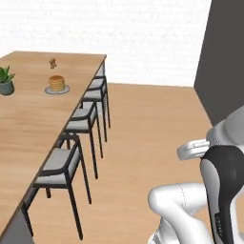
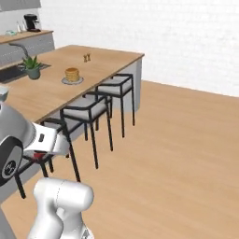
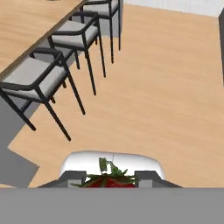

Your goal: Take the strawberry from the fridge and place it on top of the pancake, located on the dining counter.

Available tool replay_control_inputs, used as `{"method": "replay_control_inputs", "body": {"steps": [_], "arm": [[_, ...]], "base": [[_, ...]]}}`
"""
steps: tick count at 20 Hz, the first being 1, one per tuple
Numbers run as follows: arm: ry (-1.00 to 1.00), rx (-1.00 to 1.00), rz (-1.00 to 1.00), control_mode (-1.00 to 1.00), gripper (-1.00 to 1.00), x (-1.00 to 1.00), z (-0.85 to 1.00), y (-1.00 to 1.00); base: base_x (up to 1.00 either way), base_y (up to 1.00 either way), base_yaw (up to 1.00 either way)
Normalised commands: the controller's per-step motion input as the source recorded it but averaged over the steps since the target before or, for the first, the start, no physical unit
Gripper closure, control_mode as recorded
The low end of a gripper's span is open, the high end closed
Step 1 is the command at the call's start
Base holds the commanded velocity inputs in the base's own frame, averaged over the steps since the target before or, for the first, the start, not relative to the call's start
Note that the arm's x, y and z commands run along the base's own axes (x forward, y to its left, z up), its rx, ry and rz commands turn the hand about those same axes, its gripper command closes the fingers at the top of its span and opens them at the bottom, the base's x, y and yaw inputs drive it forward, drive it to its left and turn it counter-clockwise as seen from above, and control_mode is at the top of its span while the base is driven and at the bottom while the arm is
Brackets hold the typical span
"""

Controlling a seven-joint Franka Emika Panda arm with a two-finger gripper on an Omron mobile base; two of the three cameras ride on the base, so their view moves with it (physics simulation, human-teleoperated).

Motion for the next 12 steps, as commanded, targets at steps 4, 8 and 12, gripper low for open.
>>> {"method": "replay_control_inputs", "body": {"steps": [4, 8, 12], "arm": [[0.0, 0.0, 0.0, 1.0, 1.0, 0.0, 0.0, 0.0], [0.0, 0.0, 0.0, 1.0, 1.0, 0.0, 0.0, 0.0], [0.0, 0.0, 0.0, 1.0, 1.0, 0.0, 0.0, 0.0]], "base": [[1.0, -0.92, 0.41], [0.94, -0.97, 0.47], [0.69, -0.99, 0.54]]}}
